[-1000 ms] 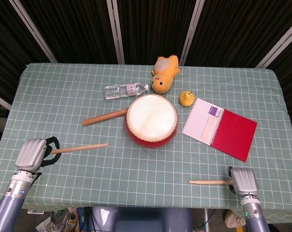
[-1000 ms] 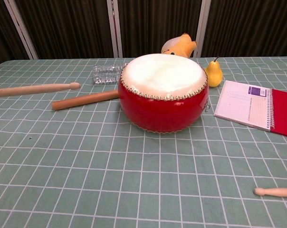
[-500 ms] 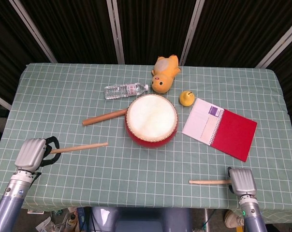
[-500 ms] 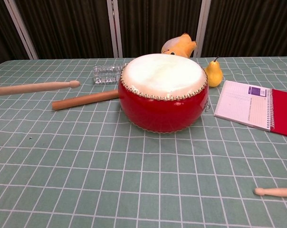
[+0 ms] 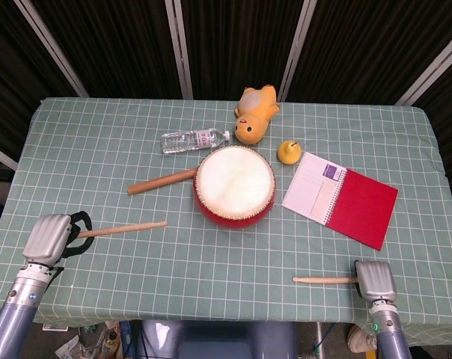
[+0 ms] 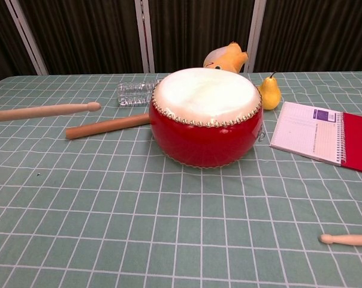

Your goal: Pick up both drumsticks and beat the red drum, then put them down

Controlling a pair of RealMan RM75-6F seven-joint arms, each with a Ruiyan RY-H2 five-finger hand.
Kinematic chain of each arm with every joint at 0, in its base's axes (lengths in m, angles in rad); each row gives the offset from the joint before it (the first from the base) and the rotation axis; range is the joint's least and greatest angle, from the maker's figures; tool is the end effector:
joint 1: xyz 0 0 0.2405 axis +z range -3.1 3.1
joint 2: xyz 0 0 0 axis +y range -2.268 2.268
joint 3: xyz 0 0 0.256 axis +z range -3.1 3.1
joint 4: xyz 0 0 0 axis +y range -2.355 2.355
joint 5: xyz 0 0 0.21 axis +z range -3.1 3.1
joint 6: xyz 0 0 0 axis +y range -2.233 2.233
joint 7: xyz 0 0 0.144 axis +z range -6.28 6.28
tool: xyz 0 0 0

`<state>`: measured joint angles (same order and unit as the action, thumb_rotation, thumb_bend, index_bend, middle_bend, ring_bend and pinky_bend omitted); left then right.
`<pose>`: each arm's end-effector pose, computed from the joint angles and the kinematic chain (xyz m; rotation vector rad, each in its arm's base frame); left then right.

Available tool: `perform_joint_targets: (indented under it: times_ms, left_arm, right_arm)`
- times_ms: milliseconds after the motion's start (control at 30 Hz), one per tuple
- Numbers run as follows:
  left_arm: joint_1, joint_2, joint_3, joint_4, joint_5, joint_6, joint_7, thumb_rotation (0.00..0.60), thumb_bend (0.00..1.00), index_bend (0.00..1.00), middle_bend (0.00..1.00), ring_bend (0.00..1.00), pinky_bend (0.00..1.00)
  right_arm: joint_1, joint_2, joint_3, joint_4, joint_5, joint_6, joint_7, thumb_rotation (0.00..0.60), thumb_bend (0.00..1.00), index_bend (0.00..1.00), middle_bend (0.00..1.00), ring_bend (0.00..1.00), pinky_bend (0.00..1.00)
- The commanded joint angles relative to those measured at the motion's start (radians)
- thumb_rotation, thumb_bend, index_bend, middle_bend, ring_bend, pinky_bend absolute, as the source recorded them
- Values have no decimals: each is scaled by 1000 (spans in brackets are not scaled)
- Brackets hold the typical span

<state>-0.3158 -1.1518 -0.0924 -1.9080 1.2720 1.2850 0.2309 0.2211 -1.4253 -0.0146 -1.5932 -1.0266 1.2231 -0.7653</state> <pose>-0.2272 0.2368 0.1103 -1.5044 -1.0810 -0.9493 -0.3217 -0.1871 0.0275 1.6195 -0.9372 0.2253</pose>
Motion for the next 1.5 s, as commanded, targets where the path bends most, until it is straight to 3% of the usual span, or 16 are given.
perform_joint_targets:
  times_ms: [33,200,333,533,733,1167,1300,1500]
  left_arm:
    - [0,0,0,1,-1,0,0,600,544,761,1000,1000,1000]
    - [1,1,0,0,1,0,-1,600,544,761,1000,1000,1000]
    - [0,4,-1,-4,5,2,-2,600,544,763,1000,1000,1000]
    - [-10,6,-11,-7,1,-6,5,600,556,772,1000,1000,1000]
    - [-46,11,-52,-5,-24,-23,32,600,559,774,1000,1000,1000]
    - [-226,46,-199,10,-187,-160,129,600,568,780,1000,1000,1000]
    - [-300,25,-244,42,-281,-204,165,600,568,780,1000,1000,1000]
    - [-414,-56,-282,127,-370,-231,235,600,568,780,1000,1000,1000]
  right_arm:
    - [2,-1,1,-1,13,-5,-1,600,545,694,1000,1000,1000]
    - [4,9,5,-19,10,0,14,600,570,880,1000,1000,1000]
    - [4,56,25,-113,-14,8,83,600,665,997,1000,1000,1000]
    - [2,221,80,-349,-39,28,205,600,715,1000,1000,1000,1000]
    - [15,388,153,-492,2,25,308,600,725,1000,1000,1000,1000]
    - [131,577,325,-593,239,-39,417,600,732,1000,1000,1000,1000]
    - [179,587,345,-604,296,-51,401,600,731,1000,1000,1000,1000]
    - [208,556,324,-604,326,-50,398,600,732,1000,1000,1000,1000]
